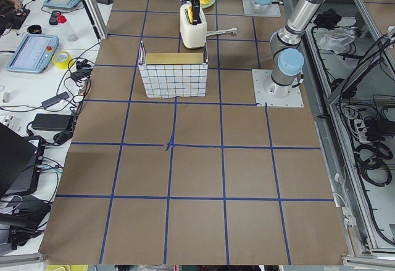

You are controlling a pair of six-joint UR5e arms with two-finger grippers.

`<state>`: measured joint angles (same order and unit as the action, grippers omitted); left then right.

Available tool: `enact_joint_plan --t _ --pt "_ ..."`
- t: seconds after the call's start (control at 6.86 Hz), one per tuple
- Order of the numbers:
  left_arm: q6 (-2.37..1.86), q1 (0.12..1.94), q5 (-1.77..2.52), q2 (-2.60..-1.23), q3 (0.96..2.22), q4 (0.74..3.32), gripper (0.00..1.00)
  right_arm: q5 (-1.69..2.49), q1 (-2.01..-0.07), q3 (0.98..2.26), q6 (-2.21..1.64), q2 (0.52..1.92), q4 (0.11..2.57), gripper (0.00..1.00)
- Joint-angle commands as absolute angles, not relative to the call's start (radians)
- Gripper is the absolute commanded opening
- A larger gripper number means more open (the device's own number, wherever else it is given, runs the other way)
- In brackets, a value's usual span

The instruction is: Press toaster with right arm

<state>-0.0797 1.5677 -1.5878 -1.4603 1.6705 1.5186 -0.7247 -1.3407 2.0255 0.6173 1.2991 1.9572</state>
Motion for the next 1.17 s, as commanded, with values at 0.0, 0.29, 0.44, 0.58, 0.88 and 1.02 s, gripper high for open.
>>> enact_joint_plan --t 0.0,0.29,0.44,0.58,0.88,1.02 --pt "-0.08 1.568 -1.589 -1.46 1.671 1.519 1.0 -0.729 -1.341 2.023 0.573 1.311 1.962 0.0" --pt "-0.08 1.568 -1.589 -1.46 1.671 1.519 1.0 -0.843 -1.347 1.97 0.235 1.38 1.96 0.0" --pt "-0.08 1.568 -1.589 -1.46 1.671 1.519 1.0 -0.907 -1.357 1.935 0.175 1.422 1.942 0.0" --pt "-0.08 1.568 -1.589 -1.46 1.671 1.519 1.0 -0.992 -1.379 1.912 0.11 1.455 1.941 0.04" --pt "-0.08 1.568 -1.588 -1.46 1.671 1.519 1.0 -1.293 -1.501 1.821 0.057 1.506 1.887 0.54" --pt "-0.08 1.568 -1.588 -1.46 1.671 1.519 1.0 -1.392 -1.544 1.733 0.004 1.508 1.814 0.8"
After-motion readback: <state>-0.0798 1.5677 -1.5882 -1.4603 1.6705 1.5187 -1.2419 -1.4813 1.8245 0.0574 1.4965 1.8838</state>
